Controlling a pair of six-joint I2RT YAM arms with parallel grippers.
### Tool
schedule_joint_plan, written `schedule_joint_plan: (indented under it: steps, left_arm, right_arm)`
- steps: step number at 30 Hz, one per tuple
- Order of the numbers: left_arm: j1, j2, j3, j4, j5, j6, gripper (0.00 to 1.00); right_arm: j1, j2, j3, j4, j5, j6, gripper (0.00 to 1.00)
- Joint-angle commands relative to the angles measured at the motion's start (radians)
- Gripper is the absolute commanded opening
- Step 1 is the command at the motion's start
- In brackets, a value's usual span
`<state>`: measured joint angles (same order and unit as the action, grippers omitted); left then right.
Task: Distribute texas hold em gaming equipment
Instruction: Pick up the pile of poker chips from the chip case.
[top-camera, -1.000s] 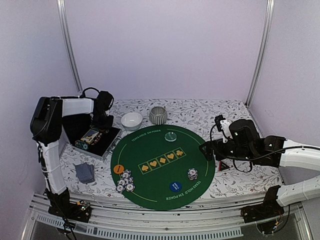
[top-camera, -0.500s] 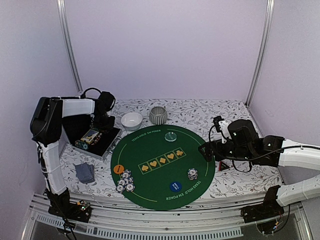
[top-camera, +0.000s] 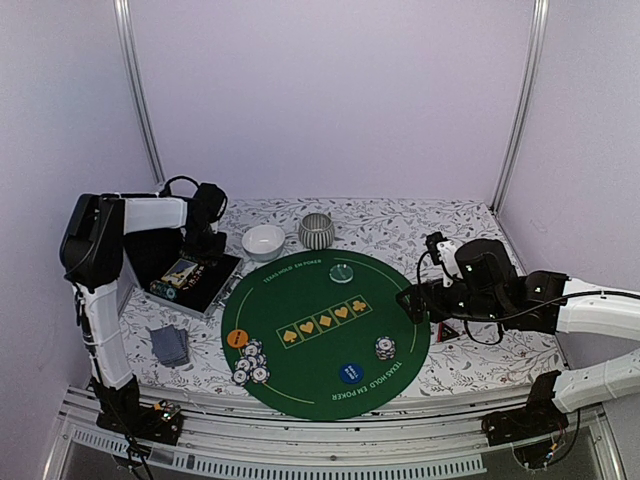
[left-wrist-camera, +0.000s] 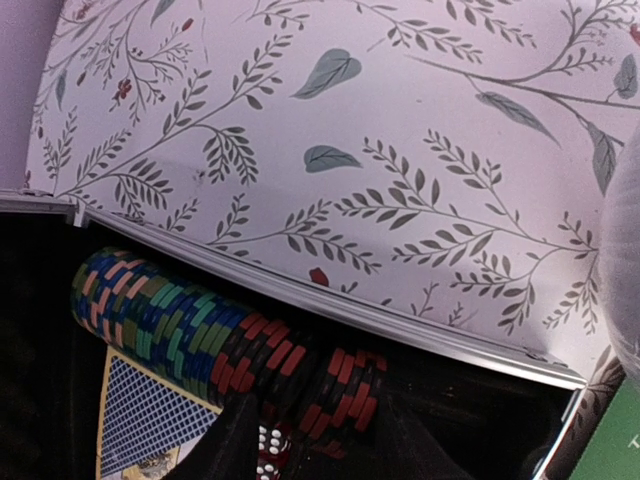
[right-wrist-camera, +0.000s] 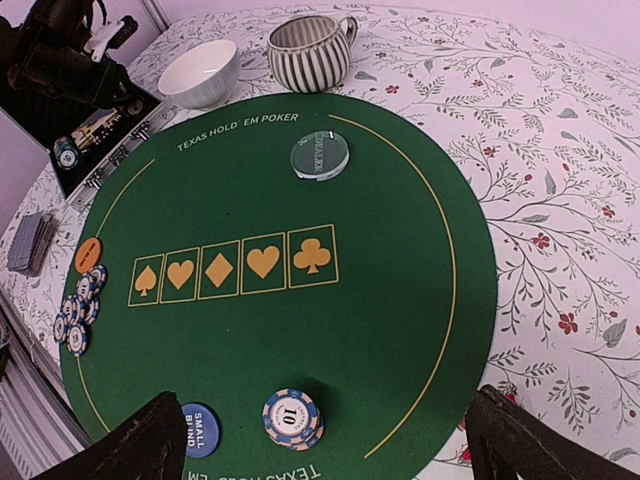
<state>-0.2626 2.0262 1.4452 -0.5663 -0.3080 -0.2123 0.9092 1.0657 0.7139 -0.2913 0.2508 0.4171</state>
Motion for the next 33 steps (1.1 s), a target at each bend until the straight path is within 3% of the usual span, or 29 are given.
schedule_joint_plan:
  steps: [1, 13, 33]
  left_arm:
    - [0.017, 0.043, 0.004, -0.035, 0.037, 0.005, 0.41]
    - [0.006, 0.009, -0.033, -0.028, 0.187, -0.007, 0.40]
    - [0.004, -0.013, 0.005, -0.049, 0.036, 0.010, 0.48]
  right_arm:
    - [-0.004, 0.007, 0.030, 0.006, -0.010, -0.012, 0.99]
    - [-0.003, 0.004, 0.022, 0.006, -0.010, -0.009, 0.99]
    - [-0.003, 0.023, 0.035, 0.003, -0.024, -0.009, 0.99]
